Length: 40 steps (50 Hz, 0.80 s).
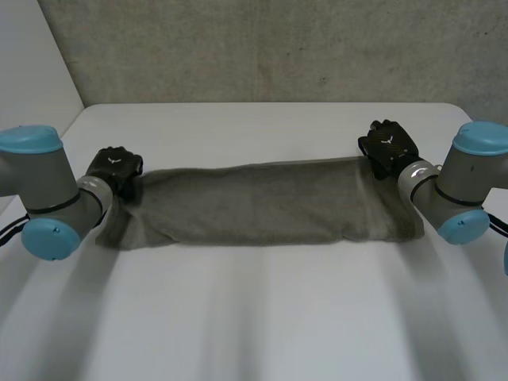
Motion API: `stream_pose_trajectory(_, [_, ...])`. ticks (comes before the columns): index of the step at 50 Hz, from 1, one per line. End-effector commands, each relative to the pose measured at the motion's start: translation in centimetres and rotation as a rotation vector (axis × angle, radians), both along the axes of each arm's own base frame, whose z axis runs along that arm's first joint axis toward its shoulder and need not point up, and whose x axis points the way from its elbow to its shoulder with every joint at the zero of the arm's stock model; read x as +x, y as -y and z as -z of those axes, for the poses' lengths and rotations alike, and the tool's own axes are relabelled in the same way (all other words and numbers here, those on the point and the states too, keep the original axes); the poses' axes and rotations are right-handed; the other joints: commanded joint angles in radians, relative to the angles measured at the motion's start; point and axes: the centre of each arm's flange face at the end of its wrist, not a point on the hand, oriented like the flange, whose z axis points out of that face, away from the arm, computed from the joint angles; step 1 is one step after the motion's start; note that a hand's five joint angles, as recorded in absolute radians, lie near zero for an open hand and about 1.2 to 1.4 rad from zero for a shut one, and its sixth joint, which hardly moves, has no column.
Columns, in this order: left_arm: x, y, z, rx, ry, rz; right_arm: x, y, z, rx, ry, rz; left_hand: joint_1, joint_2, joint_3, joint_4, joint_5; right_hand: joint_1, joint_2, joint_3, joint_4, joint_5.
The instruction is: Fold the towel.
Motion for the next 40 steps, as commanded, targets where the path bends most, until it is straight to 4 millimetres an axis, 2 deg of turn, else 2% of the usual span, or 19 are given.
stream_pose_trajectory(1, [-0.2, -0.1, -0.4, -0.01, -0.003, 0.004, 0.0, 0.1, -0.2, -0.006, 0.0, 0.001, -0.578, -0.569, -0.048, -0.054, -0.591, -0.394, -0.393, -0.047, -0.076, -0.409])
stream_pose_trajectory(2, [-0.3, -0.1, -0.6, -0.013, -0.003, 0.004, 0.0, 0.1, -0.5, -0.011, 0.002, 0.002, -0.785, -0.776, -0.048, -0.054, -0.797, -1.147, -1.146, -0.047, -0.076, -1.162])
stream_pose_trajectory(6, [0.0, -0.1, -1.7, -0.041, 0.01, -0.04, -0.1, 0.1, -1.7, -0.033, 0.007, 0.016, -0.84, -0.831, -0.048, -0.054, -0.852, -1.147, -1.146, -0.047, -0.076, -1.162])
stream_pose_trajectory(8, [0.3, 0.0, -2.2, -0.053, 0.017, -0.071, -0.1, -0.2, -3.7, -0.066, 0.017, 0.009, -0.84, -0.831, -0.048, -0.054, -0.852, -1.147, -1.146, -0.047, -0.076, -1.162])
stream_pose_trajectory(14, [1.1, -0.5, -4.7, -0.095, 0.021, -0.143, -0.1, -1.3, -6.5, -0.097, 0.037, 0.001, -0.837, -0.828, -0.048, -0.054, -0.849, -1.147, -1.146, -0.047, -0.076, -1.162])
stream_pose_trajectory(16, [1.2, -0.9, -5.1, -0.098, 0.019, -0.142, -0.3, -2.4, -8.6, -0.108, 0.068, -0.001, -0.837, -0.828, -0.048, -0.054, -0.849, -1.147, -1.146, -0.047, -0.076, -1.162])
stream_pose_trajectory(17, [1.3, -1.3, -5.4, -0.101, 0.018, -0.139, -0.3, -2.4, -8.6, -0.108, 0.068, -0.001, -0.834, -0.825, -0.048, -0.054, -0.846, -1.147, -1.146, -0.047, -0.076, -1.162])
stream_pose_trajectory(19, [1.4, -1.8, -6.1, -0.108, 0.016, -0.139, -0.5, -4.0, -10.3, -0.103, 0.098, -0.007, -0.831, -0.822, -0.048, -0.054, -0.843, -1.147, -1.146, -0.047, -0.076, -1.162])
stream_pose_trajectory(20, [1.4, -1.8, -6.1, -0.108, 0.016, -0.139, -0.5, -4.0, -10.4, -0.103, 0.099, -0.007, -0.831, -0.822, -0.048, -0.054, -0.843, -1.147, -1.146, -0.047, -0.076, -1.162])
stream_pose_trajectory(21, [1.5, -2.3, -6.9, -0.118, 0.011, -0.138, -0.8, -4.9, -11.1, -0.102, 0.103, -0.007, -0.822, -0.813, -0.048, -0.054, -0.834, -1.147, -1.146, -0.047, -0.076, -1.162])
stream_pose_trajectory(22, [1.6, -3.0, -7.6, -0.123, 0.006, -0.136, -0.8, -4.9, -11.1, -0.102, 0.103, -0.007, -0.819, -0.81, -0.048, -0.054, -0.831, -1.147, -1.146, -0.047, -0.076, -1.162])
stream_pose_trajectory(24, [1.7, -3.8, -8.1, -0.126, -0.001, -0.136, -1.3, -6.9, -11.6, -0.074, 0.097, -0.004, -0.816, -0.807, -0.048, -0.054, -0.829, -1.147, -1.146, -0.047, -0.076, -1.162])
stream_pose_trajectory(25, [1.8, -4.6, -8.4, -0.123, -0.009, -0.132, -1.3, -6.9, -11.6, -0.074, 0.097, -0.004, -0.81, -0.801, -0.048, -0.054, -0.823, -1.147, -1.146, -0.047, -0.076, -1.162])
stream_pose_trajectory(27, [1.8, -5.5, -8.6, -0.116, -0.019, -0.124, -2.1, -9.0, -11.7, -0.036, 0.091, 0.002, -0.81, -0.801, -0.048, -0.054, -0.823, -1.147, -1.146, -0.047, -0.076, -1.162])
stream_pose_trajectory(28, [1.8, -6.2, -8.6, -0.104, -0.034, -0.111, -2.1, -9.0, -11.7, -0.036, 0.091, 0.002, -0.805, -0.795, -0.048, -0.054, -0.817, -1.147, -1.146, -0.047, -0.076, -1.162])
stream_pose_trajectory(30, [1.8, -7.1, -8.5, -0.089, -0.045, -0.093, -3.0, -11.0, -11.2, 0.029, 0.078, 0.014, -0.802, -0.793, -0.048, -0.054, -0.814, -1.147, -1.146, -0.047, -0.076, -1.162])
stream_pose_trajectory(31, [1.8, -7.1, -8.5, -0.088, -0.045, -0.093, -3.0, -11.0, -11.2, 0.029, 0.078, 0.014, -0.802, -0.792, -0.048, -0.054, -0.814, -1.147, -1.146, -0.047, -0.076, -1.162])
stream_pose_trajectory(36, [1.8, -9.6, -7.5, -0.026, -0.085, -0.038, -4.7, -12.8, -9.3, 0.141, 0.059, 0.058, -0.799, -0.79, -0.048, -0.054, -0.811, -1.147, -1.146, -0.047, -0.076, -1.162])
stream_pose_trajectory(40, [1.7, -10.3, -7.2, -0.022, -0.11, -0.025, -5.9, -13.7, -7.0, 0.222, 0.052, 0.071, -0.799, -0.79, -0.048, -0.054, -0.811, -1.043, -1.042, -0.047, -0.076, -1.058])
